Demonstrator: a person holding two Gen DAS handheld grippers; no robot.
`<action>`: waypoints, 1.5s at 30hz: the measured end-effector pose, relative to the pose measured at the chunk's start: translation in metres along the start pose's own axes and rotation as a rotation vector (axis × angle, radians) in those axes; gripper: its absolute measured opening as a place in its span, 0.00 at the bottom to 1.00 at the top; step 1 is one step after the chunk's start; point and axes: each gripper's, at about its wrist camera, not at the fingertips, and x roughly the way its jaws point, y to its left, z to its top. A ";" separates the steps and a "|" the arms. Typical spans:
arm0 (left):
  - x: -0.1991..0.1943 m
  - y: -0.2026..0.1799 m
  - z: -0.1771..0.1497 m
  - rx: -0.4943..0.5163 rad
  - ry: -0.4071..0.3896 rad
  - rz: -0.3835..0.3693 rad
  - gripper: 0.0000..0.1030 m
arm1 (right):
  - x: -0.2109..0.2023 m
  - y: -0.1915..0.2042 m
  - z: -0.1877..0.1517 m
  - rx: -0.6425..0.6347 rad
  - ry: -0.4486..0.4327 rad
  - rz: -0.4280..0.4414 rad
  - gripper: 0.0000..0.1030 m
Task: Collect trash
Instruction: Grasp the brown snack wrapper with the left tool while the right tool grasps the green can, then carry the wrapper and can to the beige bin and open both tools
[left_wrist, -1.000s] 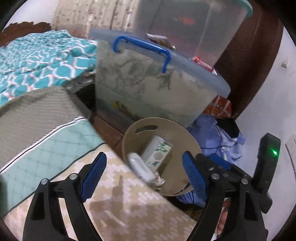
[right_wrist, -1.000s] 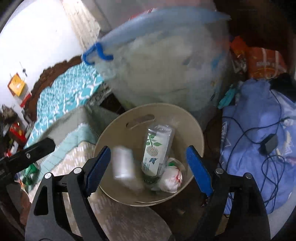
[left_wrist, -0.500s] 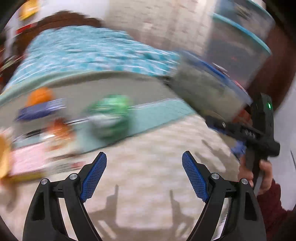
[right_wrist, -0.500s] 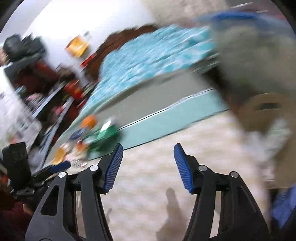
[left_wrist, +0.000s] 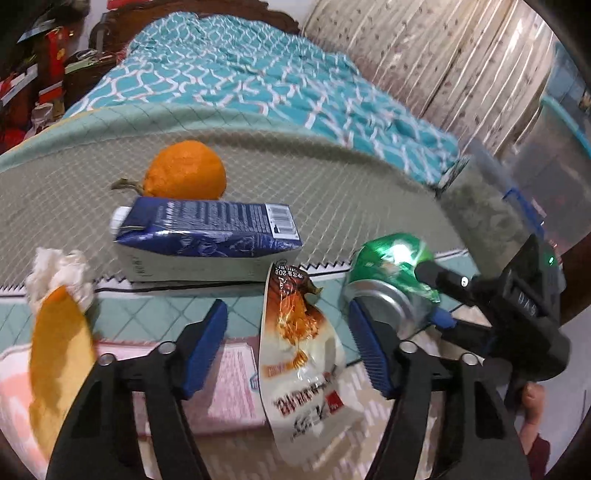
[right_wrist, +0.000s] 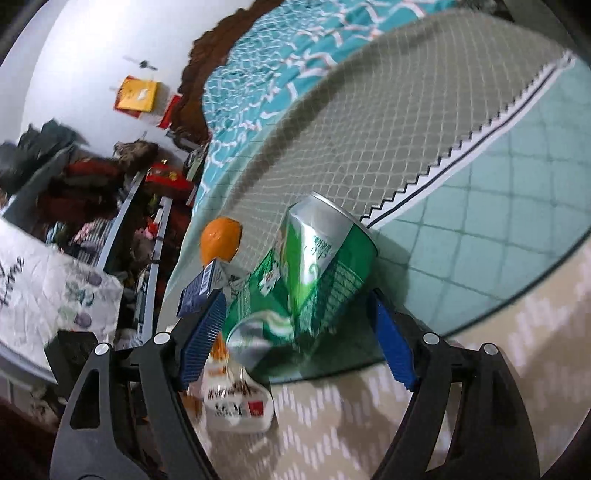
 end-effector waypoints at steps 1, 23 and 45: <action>0.005 0.002 0.000 -0.001 0.011 -0.008 0.54 | 0.004 0.000 0.000 0.008 0.009 0.010 0.63; -0.011 -0.109 -0.123 0.192 0.193 -0.354 0.09 | -0.189 -0.100 -0.121 0.058 -0.158 0.090 0.24; 0.043 -0.295 -0.086 0.463 0.219 -0.412 0.08 | -0.329 -0.214 -0.095 0.184 -0.473 0.038 0.19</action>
